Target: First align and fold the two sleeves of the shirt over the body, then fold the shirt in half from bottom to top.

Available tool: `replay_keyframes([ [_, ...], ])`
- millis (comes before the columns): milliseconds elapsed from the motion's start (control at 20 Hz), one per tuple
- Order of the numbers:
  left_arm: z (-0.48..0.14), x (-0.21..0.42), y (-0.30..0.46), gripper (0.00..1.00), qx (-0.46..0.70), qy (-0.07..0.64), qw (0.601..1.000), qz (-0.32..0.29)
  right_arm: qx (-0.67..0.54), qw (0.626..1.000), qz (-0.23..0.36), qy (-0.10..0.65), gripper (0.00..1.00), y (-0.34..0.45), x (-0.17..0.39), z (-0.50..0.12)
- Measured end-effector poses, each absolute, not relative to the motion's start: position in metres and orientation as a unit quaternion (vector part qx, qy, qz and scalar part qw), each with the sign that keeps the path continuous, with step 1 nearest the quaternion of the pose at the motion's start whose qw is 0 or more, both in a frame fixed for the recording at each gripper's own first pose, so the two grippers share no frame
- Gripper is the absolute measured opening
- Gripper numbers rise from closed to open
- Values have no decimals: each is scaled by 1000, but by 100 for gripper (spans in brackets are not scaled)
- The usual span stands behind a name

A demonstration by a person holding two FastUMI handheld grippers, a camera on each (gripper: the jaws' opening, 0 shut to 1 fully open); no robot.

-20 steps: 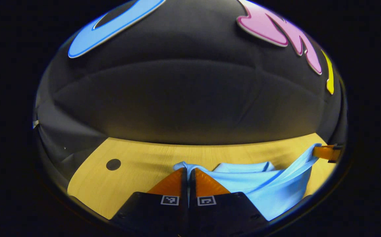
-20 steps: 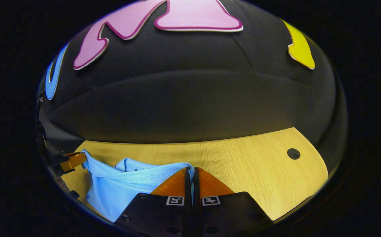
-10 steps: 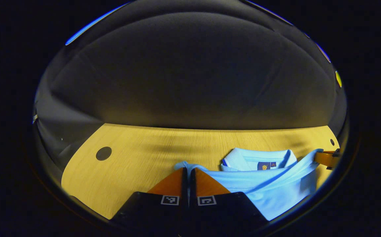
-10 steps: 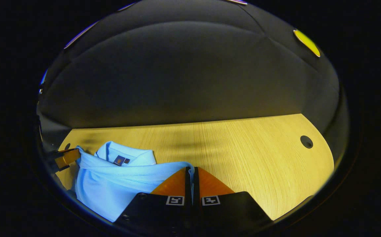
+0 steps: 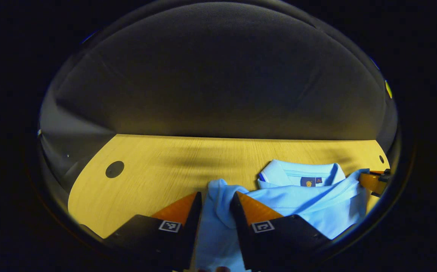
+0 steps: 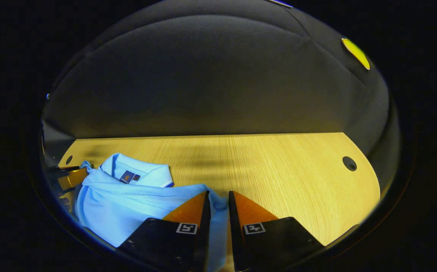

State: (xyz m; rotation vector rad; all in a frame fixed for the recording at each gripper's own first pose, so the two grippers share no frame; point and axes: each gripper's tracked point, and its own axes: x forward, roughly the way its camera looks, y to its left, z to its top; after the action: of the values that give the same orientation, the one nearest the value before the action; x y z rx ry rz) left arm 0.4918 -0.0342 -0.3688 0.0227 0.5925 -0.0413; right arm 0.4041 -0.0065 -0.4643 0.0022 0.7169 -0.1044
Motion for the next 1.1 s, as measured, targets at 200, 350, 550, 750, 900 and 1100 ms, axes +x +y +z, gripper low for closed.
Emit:
replay_keyframes([
  [200,-369,491,-30,75,18,293,956,-17,7,934,-58,354,66,-7,402,-466],
  [350,-367,492,-24,85,32,291,956,-9,14,933,-59,354,74,-6,401,-466],
  [550,-360,488,-24,96,36,288,957,-9,30,932,-62,356,90,-5,396,-466],
  [750,-338,475,-25,96,37,267,963,-14,40,941,-54,330,96,-4,388,-439],
  [900,-305,454,-29,96,33,238,970,-27,44,954,-33,294,96,0,377,-399],
  [1100,-256,408,-35,96,25,202,978,-38,50,965,-13,256,96,4,349,-341],
])
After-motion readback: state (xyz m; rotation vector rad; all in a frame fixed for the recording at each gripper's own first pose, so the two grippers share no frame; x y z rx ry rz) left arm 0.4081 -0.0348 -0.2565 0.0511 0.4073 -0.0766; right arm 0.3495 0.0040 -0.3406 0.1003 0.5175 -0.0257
